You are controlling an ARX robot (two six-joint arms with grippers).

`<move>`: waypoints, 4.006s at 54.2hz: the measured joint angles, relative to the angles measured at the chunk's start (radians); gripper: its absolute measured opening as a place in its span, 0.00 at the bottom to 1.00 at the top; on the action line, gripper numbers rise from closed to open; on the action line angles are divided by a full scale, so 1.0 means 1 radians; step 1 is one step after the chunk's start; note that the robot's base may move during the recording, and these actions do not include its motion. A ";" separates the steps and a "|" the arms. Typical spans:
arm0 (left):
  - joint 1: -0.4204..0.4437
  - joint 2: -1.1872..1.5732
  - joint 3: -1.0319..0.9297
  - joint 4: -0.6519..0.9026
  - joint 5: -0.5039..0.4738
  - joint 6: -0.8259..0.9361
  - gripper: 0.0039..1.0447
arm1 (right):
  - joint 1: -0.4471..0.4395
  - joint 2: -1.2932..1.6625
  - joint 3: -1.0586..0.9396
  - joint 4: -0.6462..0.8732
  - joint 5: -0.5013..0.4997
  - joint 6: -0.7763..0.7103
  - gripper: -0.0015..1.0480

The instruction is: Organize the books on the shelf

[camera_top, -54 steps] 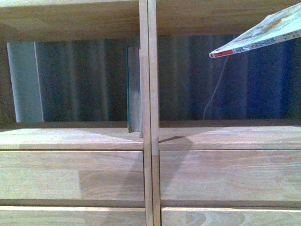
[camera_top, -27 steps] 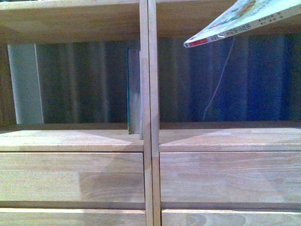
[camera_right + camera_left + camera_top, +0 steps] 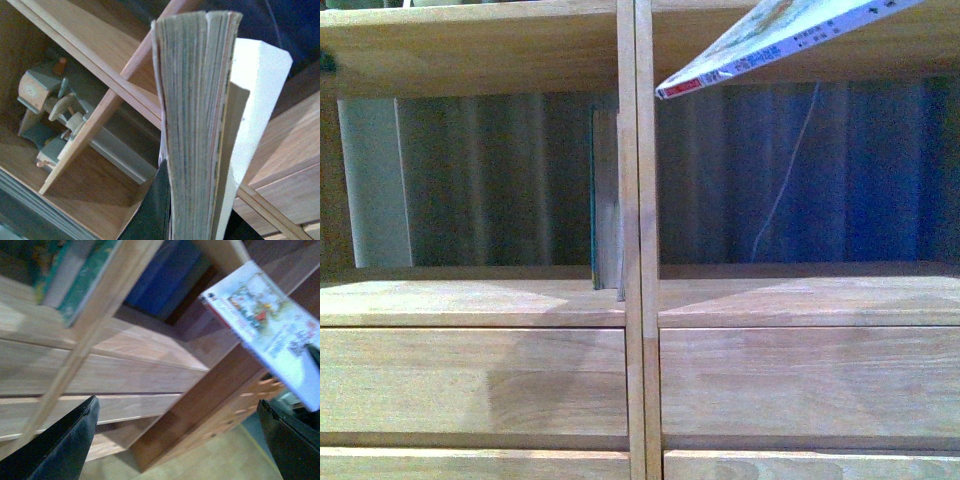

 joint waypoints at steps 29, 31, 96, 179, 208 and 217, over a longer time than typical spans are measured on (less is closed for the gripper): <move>-0.312 0.143 0.111 0.282 -0.223 -0.536 0.93 | -0.044 0.059 0.101 0.027 -0.061 0.078 0.07; -0.321 0.153 0.113 0.289 -0.235 -0.543 0.93 | -0.042 0.060 0.110 0.027 -0.063 0.077 0.07; -0.361 0.270 0.217 0.368 -0.430 -0.538 0.63 | 0.198 0.084 0.135 0.002 -0.025 0.097 0.07; -0.064 0.157 0.362 -0.062 -0.295 0.106 0.06 | -0.495 -0.108 -0.279 0.258 0.058 -0.782 0.93; 0.112 0.126 0.320 -0.111 -0.325 0.769 0.06 | -0.618 -0.180 -0.383 0.105 -0.046 -0.747 0.89; 0.115 0.183 0.331 -0.084 -0.383 0.803 0.06 | -0.646 -0.282 -0.445 -0.153 -0.498 -0.765 0.63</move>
